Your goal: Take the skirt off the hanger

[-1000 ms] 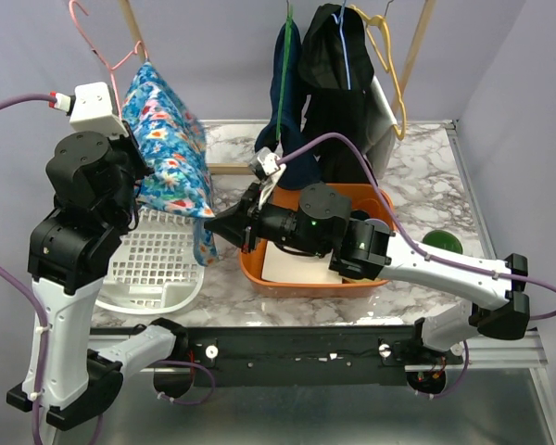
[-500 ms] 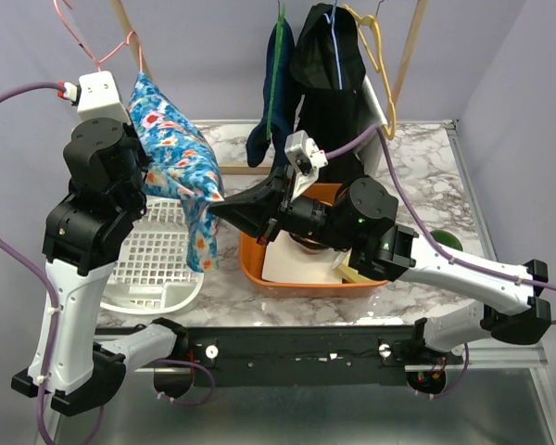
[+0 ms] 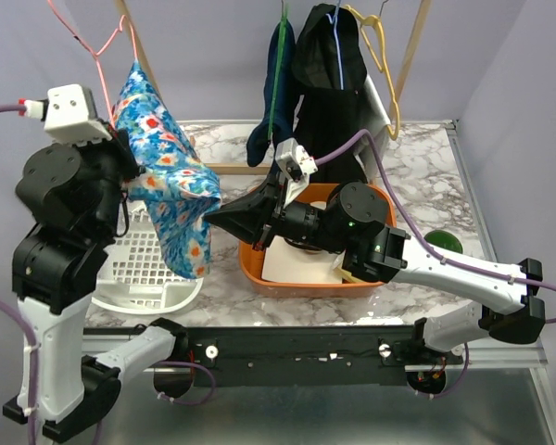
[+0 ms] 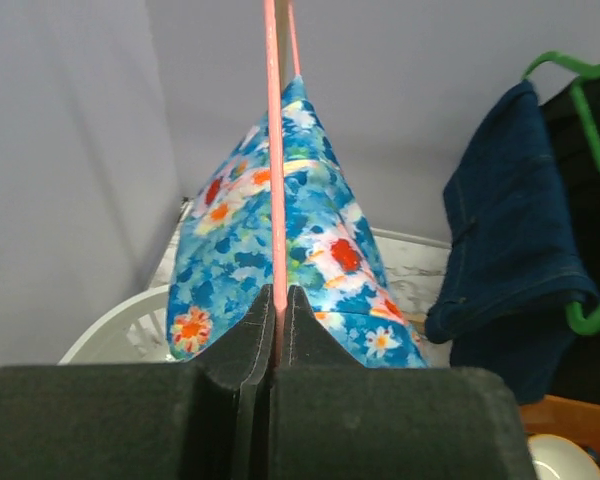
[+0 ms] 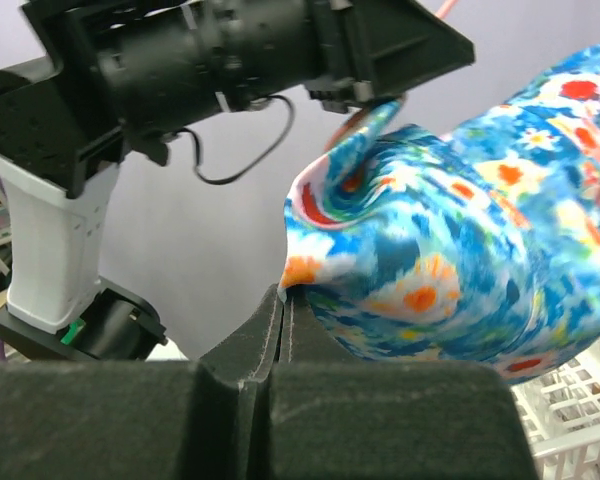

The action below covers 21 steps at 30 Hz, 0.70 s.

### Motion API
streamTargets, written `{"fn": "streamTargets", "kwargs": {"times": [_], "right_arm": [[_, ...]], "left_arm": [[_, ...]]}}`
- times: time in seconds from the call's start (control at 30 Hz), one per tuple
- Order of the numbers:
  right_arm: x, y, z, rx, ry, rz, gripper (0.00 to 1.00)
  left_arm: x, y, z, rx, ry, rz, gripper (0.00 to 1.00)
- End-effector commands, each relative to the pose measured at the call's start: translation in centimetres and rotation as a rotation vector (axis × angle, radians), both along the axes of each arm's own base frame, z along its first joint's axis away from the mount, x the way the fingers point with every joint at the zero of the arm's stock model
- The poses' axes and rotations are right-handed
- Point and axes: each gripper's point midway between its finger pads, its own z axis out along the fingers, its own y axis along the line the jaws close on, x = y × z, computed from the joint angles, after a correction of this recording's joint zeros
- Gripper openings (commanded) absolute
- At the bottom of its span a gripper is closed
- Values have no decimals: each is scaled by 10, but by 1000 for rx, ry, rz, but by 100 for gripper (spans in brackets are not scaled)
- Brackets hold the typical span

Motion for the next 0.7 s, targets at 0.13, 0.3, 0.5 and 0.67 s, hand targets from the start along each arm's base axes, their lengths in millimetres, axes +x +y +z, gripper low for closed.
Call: {"fn": "streamTargets", "kwargs": {"times": [0.13, 0.3, 0.5, 0.67], "right_arm": [[-3, 3, 7, 44, -14, 9, 1], [-7, 0, 6, 78, 5, 27, 1], [-7, -6, 7, 76, 8, 16, 1], [-6, -25, 12, 129, 0, -18, 1]], "left_arm": [[-44, -26, 23, -76, -132, -239, 0], [-44, 7, 22, -55, -127, -61, 0], [-39, 35, 26, -15, -129, 113, 0], [-38, 43, 32, 4, -139, 163, 0]]}}
